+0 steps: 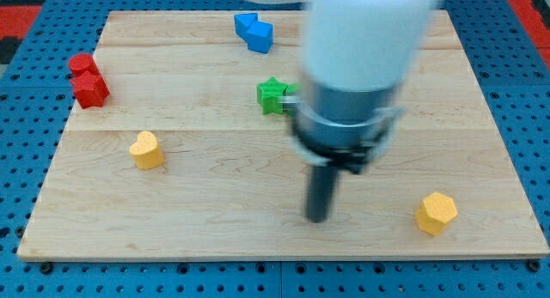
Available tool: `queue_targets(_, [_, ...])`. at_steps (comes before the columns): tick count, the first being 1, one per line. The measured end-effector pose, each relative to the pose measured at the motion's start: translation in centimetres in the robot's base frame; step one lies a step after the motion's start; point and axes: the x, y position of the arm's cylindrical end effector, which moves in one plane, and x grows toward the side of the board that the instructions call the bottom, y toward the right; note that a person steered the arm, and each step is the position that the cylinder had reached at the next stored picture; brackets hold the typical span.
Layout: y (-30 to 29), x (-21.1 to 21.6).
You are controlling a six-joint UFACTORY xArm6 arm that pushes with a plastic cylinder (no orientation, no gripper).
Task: Move the yellow heart below the green circle
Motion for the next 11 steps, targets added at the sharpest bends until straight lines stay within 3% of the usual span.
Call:
queue_targets(2, [-19.6,-5.8])
queue_targets(3, [-22.6,-6.5])
queue_targets(4, [-21.9,-9.0])
queue_targets(5, [-16.2,-9.5])
queue_targets(6, [-5.8,-9.5])
queue_targets(7, [-1.7,-9.5])
queue_targets(9, [-9.2,-10.5])
queue_targets(10, [-10.1,-12.4])
queue_targets(11, [-4.6,-14.6])
